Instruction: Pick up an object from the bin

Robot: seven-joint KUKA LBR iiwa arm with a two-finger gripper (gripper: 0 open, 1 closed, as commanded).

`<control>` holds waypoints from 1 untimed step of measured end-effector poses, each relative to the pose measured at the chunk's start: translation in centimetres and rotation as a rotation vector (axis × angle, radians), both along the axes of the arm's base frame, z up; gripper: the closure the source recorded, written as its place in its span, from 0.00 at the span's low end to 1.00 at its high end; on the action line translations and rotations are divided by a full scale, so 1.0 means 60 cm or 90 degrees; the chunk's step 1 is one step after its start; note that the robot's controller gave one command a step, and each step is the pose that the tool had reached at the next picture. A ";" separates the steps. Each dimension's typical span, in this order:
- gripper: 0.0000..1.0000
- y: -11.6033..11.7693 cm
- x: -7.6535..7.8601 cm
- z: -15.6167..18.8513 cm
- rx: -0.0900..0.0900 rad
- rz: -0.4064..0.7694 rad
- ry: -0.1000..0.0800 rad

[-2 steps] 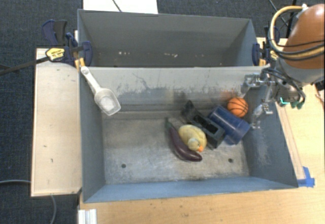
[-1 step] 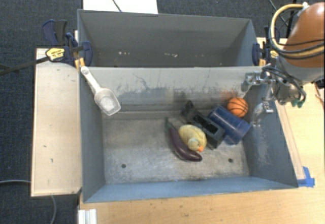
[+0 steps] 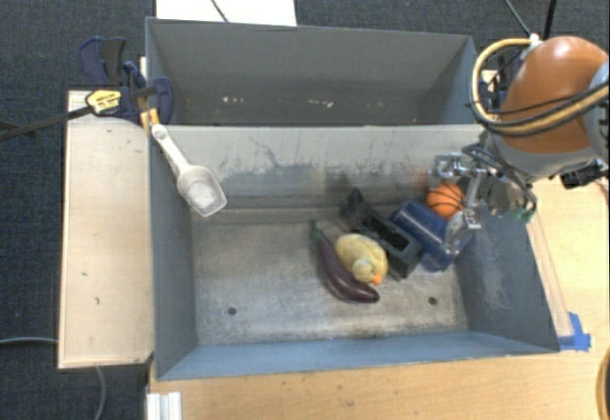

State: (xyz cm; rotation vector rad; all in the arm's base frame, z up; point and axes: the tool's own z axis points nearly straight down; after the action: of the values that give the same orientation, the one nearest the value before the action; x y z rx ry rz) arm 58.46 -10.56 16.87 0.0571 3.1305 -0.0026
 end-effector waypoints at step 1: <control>0.00 0.009 -0.017 -0.109 0.001 0.000 -0.004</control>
Offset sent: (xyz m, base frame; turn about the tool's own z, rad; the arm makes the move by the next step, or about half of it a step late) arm -0.0040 -0.0063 -0.0987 0.3169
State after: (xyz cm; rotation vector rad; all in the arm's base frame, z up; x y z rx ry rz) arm 57.41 -10.03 10.30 0.0575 3.1238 0.0007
